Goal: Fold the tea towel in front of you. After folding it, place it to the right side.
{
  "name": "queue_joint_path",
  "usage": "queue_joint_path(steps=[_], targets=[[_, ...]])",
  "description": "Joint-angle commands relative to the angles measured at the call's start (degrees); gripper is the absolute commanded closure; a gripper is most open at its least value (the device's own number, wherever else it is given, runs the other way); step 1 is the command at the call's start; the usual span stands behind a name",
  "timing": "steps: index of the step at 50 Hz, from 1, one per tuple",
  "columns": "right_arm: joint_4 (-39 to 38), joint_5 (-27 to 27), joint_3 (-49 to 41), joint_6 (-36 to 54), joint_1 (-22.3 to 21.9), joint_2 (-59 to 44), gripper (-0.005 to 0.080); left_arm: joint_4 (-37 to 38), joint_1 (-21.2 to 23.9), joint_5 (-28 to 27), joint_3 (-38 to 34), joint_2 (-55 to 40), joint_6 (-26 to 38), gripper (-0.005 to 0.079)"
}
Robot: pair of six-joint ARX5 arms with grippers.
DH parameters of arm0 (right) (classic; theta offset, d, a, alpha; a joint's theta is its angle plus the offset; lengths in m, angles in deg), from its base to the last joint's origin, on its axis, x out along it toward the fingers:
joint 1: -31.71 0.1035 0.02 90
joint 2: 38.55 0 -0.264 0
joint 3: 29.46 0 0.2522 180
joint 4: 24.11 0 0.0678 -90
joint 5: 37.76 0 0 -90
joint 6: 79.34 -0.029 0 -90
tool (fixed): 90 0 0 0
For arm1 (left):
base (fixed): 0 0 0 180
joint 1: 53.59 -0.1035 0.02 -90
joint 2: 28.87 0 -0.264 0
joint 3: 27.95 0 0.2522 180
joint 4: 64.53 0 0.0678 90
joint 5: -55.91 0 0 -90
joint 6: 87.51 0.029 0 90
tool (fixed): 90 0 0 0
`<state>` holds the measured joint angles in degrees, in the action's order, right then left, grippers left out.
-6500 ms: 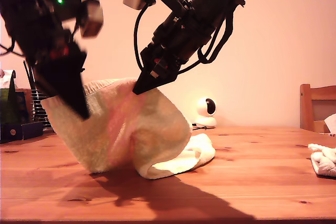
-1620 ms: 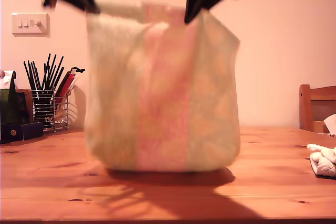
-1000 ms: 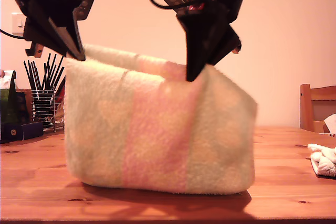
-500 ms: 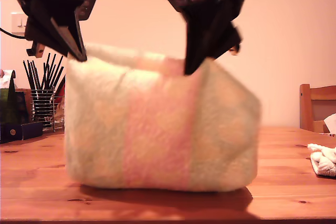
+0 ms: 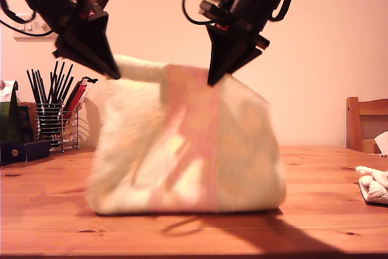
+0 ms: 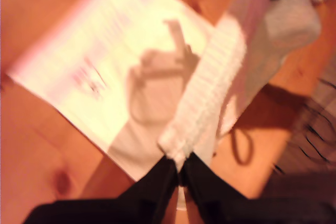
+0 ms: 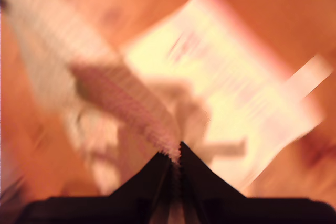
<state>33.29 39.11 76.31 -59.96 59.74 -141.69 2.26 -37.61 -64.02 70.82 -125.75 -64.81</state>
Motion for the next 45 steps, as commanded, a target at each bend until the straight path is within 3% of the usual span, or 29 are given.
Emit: queue_joint_path(steps=[1,13,26,45], targets=[[-1.49,0.87,-0.92,0.15,-1.44,-3.08,0.0765,-0.66,-0.92,1.27,-0.59,-3.78,0.22,0.0764],[-6.86,0.63,-0.92,1.62,-2.23,-8.04,0.0765,-9.79,-1.01,6.19,-0.57,-9.6,0.63,0.0764],[-10.88,0.96,-0.87,2.36,-2.97,-11.47,0.0765,-17.49,-1.79,12.46,-0.57,-9.75,3.65,0.0764],[-14.21,1.14,-0.87,3.17,-3.65,-12.41,0.0765,-18.8,-1.97,12.44,-0.57,-14.03,3.89,0.0764]])
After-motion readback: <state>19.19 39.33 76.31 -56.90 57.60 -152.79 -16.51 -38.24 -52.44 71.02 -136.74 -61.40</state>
